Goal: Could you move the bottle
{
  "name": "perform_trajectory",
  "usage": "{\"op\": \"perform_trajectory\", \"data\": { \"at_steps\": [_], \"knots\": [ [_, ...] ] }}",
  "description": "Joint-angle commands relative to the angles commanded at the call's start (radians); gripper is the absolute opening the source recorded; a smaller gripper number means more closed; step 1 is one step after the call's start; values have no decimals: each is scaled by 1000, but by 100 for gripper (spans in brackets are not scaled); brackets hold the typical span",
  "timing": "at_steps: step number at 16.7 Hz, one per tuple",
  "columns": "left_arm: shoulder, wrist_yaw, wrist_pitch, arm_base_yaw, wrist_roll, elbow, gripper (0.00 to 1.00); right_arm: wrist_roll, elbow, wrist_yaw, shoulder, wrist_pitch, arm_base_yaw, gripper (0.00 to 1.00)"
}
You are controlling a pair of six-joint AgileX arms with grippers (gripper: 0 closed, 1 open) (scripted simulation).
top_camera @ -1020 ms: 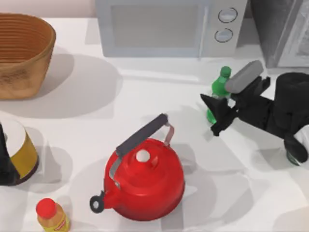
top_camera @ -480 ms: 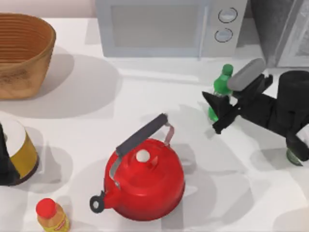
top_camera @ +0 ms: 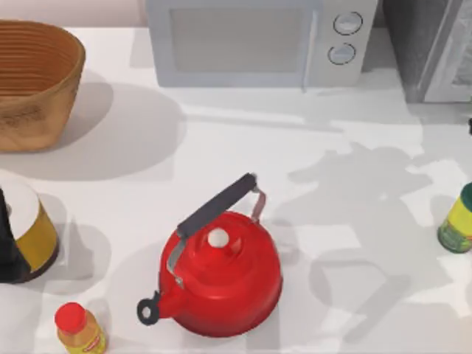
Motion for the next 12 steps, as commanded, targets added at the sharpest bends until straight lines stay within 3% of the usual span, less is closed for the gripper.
{"op": "perform_trajectory", "data": {
  "at_steps": [5, 12],
  "knots": [
    [0, 0, 0, 0, 0, 0, 100, 28, -148, 35, -114, -57, -256, 0],
    [0, 0, 0, 0, 0, 0, 100, 63, -232, 63, -122, -118, -286, 0]
  ]
}}
